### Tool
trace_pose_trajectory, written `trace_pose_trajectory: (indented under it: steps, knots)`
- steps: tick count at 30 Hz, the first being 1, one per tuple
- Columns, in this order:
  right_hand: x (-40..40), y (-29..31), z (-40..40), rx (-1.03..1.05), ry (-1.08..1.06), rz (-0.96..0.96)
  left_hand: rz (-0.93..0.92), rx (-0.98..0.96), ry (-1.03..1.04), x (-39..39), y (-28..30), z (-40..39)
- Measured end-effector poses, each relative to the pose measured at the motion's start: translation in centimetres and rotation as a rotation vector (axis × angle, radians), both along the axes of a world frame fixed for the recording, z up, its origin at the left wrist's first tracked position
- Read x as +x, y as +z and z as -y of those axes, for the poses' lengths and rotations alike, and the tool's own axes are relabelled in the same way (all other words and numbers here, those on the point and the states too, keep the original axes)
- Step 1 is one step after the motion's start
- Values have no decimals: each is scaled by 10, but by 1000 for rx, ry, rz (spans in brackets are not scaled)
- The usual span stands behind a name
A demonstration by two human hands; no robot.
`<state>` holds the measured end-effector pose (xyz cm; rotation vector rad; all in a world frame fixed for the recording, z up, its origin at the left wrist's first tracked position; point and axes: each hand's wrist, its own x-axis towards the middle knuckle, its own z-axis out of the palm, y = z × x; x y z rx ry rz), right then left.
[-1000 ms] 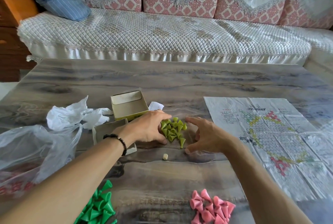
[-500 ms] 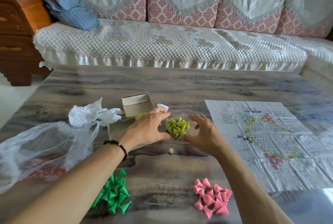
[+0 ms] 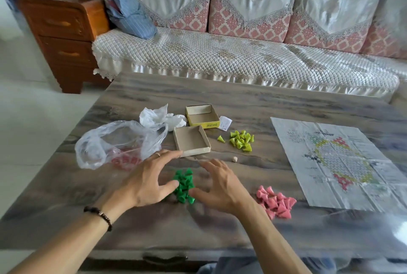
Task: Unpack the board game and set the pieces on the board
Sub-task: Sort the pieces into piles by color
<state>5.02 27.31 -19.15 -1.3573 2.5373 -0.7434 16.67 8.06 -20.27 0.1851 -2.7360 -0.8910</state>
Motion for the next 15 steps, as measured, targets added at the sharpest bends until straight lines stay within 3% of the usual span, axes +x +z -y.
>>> trace_pose_trajectory:
  steps: [4,11,15]
  knots:
    - [16,-13,8,117,95,-9,203,-3,-72,21,-23,-1]
    - [5,-24,21,-86,64,77,125,-53,-75,2,-35,0]
    - [3,-36,16,-144,-24,-15,101,-45,-72,-3,-43,2]
